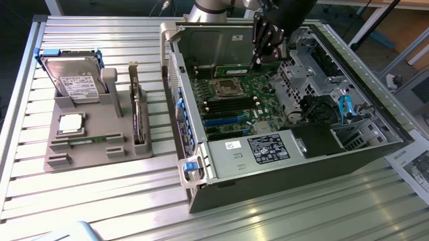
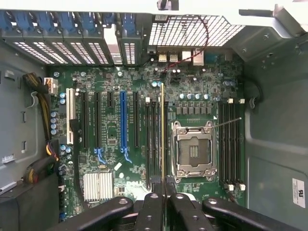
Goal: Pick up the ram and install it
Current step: 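Insert the ram into the slot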
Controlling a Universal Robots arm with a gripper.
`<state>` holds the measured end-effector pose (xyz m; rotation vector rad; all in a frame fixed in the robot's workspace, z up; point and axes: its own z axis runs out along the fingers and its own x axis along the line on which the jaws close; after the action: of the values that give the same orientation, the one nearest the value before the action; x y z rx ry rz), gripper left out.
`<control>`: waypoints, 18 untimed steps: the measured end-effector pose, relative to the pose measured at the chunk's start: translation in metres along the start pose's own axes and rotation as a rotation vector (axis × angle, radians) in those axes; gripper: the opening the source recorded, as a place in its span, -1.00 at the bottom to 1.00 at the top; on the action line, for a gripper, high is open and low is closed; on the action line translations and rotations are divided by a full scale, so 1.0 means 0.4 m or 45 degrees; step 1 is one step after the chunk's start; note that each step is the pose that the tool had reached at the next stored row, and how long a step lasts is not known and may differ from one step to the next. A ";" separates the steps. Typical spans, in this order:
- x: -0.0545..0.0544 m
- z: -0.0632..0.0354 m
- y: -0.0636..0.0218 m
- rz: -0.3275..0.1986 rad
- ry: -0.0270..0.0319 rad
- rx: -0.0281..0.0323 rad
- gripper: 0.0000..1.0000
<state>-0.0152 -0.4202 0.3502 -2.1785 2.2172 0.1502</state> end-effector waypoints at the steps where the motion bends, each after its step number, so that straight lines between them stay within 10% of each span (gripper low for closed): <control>1: 0.001 0.007 0.000 0.000 0.0002 -0.0001 -0.76; 18: 0.010 0.109 -0.005 0.000 0.0000 0.0000 -0.76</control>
<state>-0.0152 -0.4202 0.3064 -2.1785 2.2172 0.1502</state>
